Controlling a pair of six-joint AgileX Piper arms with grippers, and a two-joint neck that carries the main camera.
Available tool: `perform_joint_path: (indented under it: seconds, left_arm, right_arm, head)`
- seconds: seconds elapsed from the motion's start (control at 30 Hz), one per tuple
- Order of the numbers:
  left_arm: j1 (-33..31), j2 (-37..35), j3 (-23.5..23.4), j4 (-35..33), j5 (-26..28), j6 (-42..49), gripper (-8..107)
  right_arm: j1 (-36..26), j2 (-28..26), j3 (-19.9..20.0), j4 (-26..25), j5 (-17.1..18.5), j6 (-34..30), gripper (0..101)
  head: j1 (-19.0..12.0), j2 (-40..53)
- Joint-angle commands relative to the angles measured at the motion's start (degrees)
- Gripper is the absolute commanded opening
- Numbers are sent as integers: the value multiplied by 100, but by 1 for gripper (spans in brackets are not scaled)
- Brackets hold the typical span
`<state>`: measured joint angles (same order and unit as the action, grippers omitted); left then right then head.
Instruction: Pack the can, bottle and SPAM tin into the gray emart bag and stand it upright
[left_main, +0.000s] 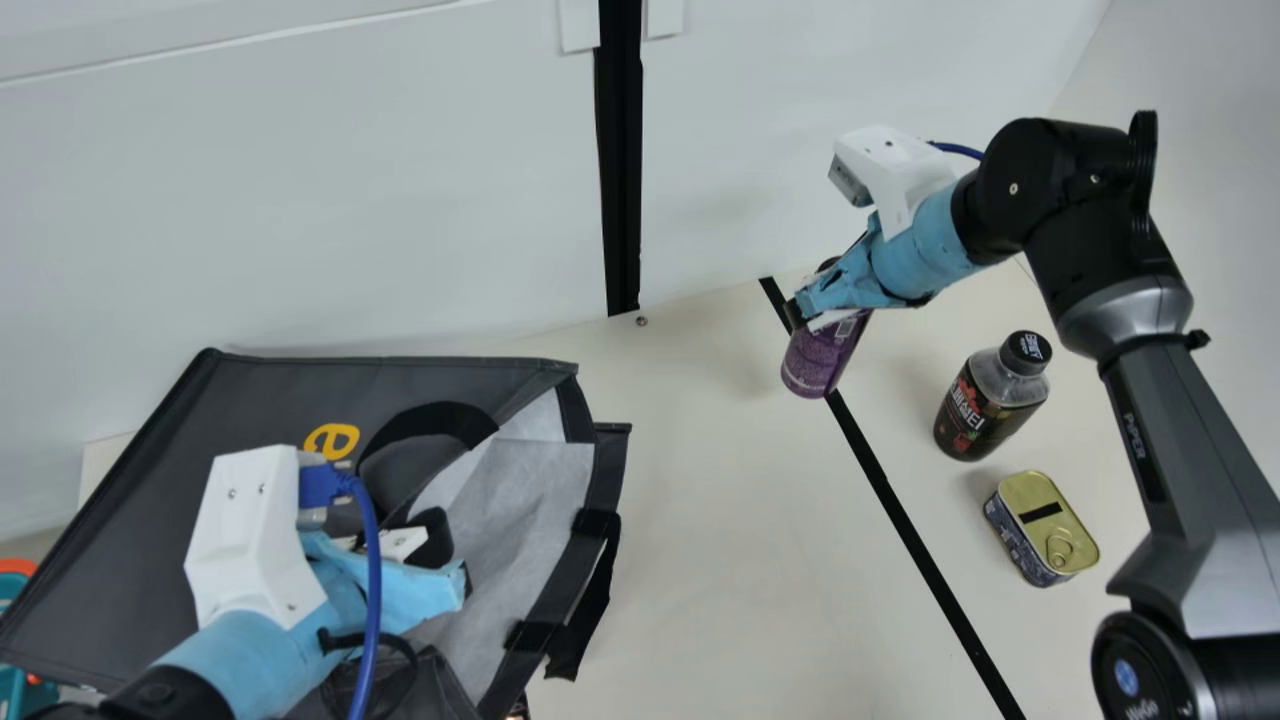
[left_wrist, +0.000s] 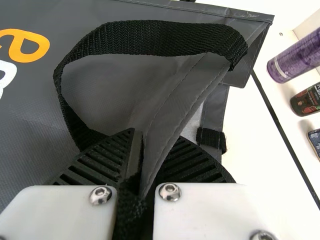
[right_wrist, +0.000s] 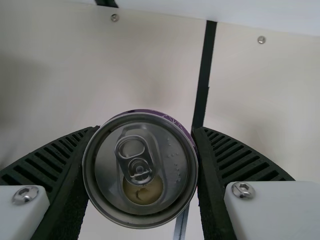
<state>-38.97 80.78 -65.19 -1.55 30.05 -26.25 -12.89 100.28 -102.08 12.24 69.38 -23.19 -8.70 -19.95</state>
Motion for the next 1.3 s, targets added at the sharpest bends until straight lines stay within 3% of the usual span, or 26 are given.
perform_joint_path:
  seconds: [0.0,0.83,1.27]
  left_arm:
    - [0,0,0,0,0,0,-8]
    - [0,0,0,0,0,0,-8]
    - [0,0,0,0,0,0,-8]
  right_arm:
    - [17,-166,231,5,-4,-37,0]
    - [640,-1997,2315,220,52,-507,0]
    - [1213,-2353,2834,281,52,-813,0]
  head:
    - [-130,-5]
    - [-130,-5]
    - [-130,-5]
